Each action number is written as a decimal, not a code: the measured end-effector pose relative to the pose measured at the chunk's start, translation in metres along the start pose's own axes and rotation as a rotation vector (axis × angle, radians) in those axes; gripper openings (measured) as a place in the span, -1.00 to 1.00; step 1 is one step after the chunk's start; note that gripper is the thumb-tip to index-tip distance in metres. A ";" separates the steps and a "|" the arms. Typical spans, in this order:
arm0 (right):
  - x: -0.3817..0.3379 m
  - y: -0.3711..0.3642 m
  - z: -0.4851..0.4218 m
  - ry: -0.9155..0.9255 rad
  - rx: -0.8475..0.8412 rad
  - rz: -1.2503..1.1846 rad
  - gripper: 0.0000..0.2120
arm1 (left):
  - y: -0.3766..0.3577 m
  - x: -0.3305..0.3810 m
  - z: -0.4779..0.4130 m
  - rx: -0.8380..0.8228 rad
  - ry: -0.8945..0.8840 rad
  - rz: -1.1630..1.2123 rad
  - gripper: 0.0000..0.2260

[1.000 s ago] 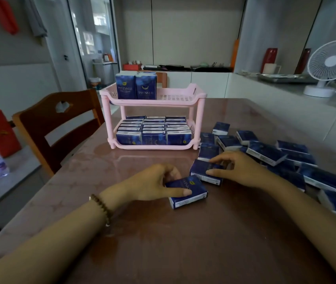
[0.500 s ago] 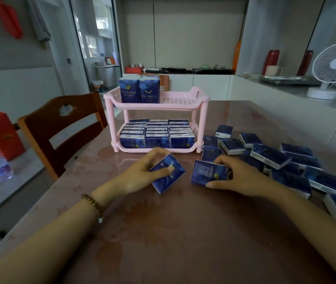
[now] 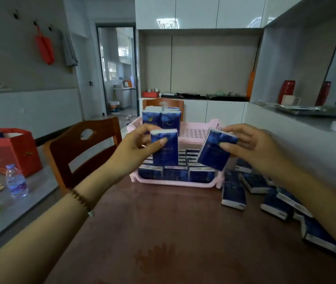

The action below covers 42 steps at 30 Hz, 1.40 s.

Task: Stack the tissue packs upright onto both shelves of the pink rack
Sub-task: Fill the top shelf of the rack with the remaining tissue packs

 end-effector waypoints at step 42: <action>0.011 -0.087 -0.112 0.109 0.013 0.184 -0.68 | 0.070 -0.015 -0.105 0.103 -0.173 -0.641 -0.69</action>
Point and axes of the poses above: each hand's wrist, its own z-axis away from the middle knuckle, its own y-axis out of the back of the hand, x = y × z, the point moved 1 cm from there along -z, towards the middle knuckle, and after that the axes turned 7 degrees about x, right-handed, at the moved point
